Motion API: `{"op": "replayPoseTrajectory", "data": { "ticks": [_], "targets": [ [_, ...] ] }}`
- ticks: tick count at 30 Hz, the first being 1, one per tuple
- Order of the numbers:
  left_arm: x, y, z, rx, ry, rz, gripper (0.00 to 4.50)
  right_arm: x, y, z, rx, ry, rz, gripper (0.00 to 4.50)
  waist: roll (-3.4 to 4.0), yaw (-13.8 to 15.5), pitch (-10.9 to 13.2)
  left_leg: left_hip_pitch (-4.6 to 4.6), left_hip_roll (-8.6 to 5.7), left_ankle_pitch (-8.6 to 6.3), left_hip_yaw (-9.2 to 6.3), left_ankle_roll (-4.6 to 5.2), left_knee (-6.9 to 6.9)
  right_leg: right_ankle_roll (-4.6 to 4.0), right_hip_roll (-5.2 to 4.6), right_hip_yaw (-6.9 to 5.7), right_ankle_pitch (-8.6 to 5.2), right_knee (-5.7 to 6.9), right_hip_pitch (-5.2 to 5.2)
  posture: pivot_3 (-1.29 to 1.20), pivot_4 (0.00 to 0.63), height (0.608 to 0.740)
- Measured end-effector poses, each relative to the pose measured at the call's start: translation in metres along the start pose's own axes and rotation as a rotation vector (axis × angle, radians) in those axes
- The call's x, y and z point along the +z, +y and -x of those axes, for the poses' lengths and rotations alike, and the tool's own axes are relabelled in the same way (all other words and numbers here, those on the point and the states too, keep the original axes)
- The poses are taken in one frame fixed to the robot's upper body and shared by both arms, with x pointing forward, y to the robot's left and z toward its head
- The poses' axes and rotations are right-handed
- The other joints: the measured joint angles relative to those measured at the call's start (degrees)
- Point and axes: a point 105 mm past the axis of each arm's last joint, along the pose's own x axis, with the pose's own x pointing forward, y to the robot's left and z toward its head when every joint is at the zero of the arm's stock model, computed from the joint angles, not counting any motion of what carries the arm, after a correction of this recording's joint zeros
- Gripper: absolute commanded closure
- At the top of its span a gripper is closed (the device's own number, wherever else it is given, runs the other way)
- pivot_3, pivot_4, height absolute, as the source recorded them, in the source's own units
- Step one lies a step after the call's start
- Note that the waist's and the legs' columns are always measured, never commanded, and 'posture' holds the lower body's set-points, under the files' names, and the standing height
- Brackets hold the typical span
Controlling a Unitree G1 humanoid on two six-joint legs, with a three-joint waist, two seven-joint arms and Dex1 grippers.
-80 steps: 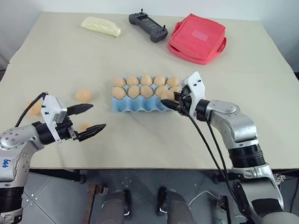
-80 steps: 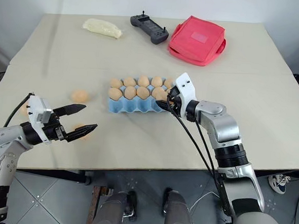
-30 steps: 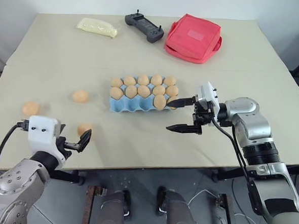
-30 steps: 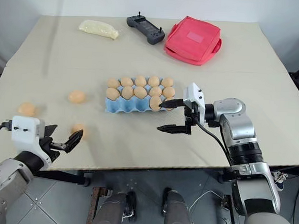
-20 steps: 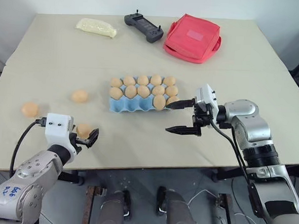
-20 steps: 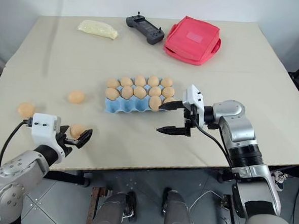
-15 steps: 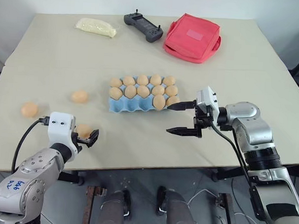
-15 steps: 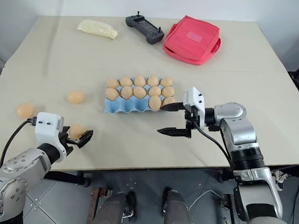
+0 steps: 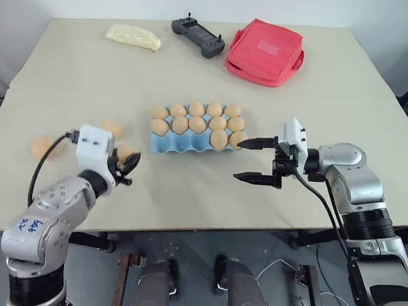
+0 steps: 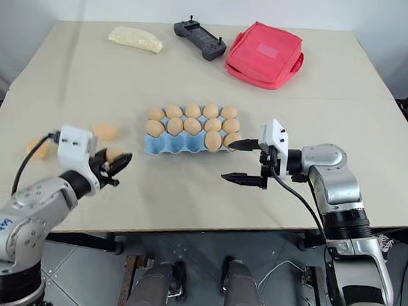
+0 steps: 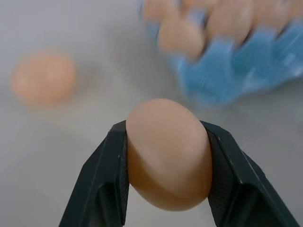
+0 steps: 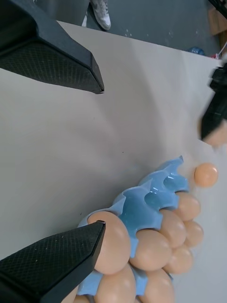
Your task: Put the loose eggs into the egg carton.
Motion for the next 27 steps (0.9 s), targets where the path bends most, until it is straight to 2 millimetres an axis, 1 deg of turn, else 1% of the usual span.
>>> {"op": "replayPoseTrajectory", "data": {
  "ticks": [1, 3, 7, 10, 15, 17, 20, 24, 26, 27],
  "targets": [
    [0.003, -0.003, -0.004, -0.027, -0.006, -0.003, 2.78, 0.001, 0.000, 0.002, -0.010, 0.000, 0.004, 0.00, 0.00, 0.03, 0.00, -0.01, 0.00, 0.00, 0.00, 0.00, 0.00, 0.00, 0.01, -0.01, 0.00, -0.01, 0.00, 0.00, 0.150, 0.740],
    [0.014, -0.015, -0.020, -0.136, -0.028, 0.000, 2.78, -0.001, 0.001, 0.008, -0.041, 0.006, 0.004, 0.00, 0.00, 0.44, 0.00, -0.03, -0.01, 0.00, 0.00, 0.00, 0.02, 0.01, 0.02, -0.04, 0.00, -0.02, 0.00, 0.00, 0.150, 0.740],
    [0.034, -0.036, -0.042, -0.305, -0.087, -0.041, 2.78, -0.001, 0.003, 0.012, -0.080, 0.004, 0.001, 0.00, 0.00, 1.03, 0.00, -0.02, -0.01, 0.00, 0.06, 0.00, 0.02, 0.02, 0.07, 0.00, 0.01, -0.06, 0.00, 0.00, 0.150, 0.740],
    [0.039, -0.051, -0.059, -0.426, -0.094, -0.067, 2.78, -0.002, 0.004, 0.015, -0.105, -0.002, 0.000, 0.00, 0.00, 1.26, 0.00, -0.02, 0.00, 0.01, 0.06, -0.02, 0.03, 0.02, 0.14, -0.03, 0.01, -0.05, 0.00, 0.00, 0.150, 0.740],
    [0.045, -0.070, -0.084, -0.567, -0.106, -0.073, 2.78, -0.002, 0.005, 0.018, -0.144, -0.007, 0.000, 0.00, 0.00, 1.28, 0.00, -0.03, -0.03, 0.02, 0.08, 0.00, 0.07, 0.06, 0.26, 0.00, 0.03, -0.06, 0.00, 0.00, 0.150, 0.740],
    [0.042, -0.076, -0.092, -0.606, -0.097, -0.077, 2.78, -0.003, 0.007, 0.019, -0.162, -0.008, -0.002, 0.00, 0.00, 1.26, 0.00, -0.03, -0.03, 0.03, 0.09, 0.00, 0.07, 0.07, 0.29, 0.01, 0.04, -0.08, 0.00, 0.00, 0.150, 0.740],
    [0.036, -0.079, -0.103, -0.637, -0.073, -0.083, 2.78, -0.004, 0.010, 0.021, -0.185, -0.009, -0.001, 0.00, 0.00, 1.26, 0.00, -0.03, 0.01, 0.03, 0.10, -0.01, 0.10, 0.08, 0.46, 0.03, 0.04, -0.08, 0.00, 0.00, 0.150, 0.740],
    [0.033, -0.083, -0.112, -0.665, -0.065, -0.086, 2.78, -0.008, 0.015, 0.023, -0.203, -0.007, -0.020, 0.00, -0.01, 1.28, 0.00, -0.03, 0.03, 0.00, 0.10, 0.04, 0.13, 0.08, 0.50, 0.04, 0.04, -0.06, 0.00, 0.00, 0.150, 0.740],
    [0.032, -0.084, -0.115, -0.671, -0.063, -0.086, 2.06, -0.009, 0.015, 0.024, -0.215, -0.007, -0.027, 0.00, 0.00, 1.17, 0.01, -0.03, 0.04, 0.00, 0.10, 0.06, 0.16, 0.08, 0.51, 0.06, 0.04, -0.04, 0.00, 0.00, 0.150, 0.740],
    [0.031, -0.085, -0.117, -0.676, -0.062, -0.082, 1.80, -0.009, 0.014, 0.025, -0.225, -0.009, -0.029, 0.00, 0.00, 1.21, 0.00, -0.02, 0.04, 0.00, 0.10, 0.06, 0.16, 0.08, 0.51, 0.05, 0.04, -0.03, 0.00, 0.00, 0.150, 0.740]
  ]
}}
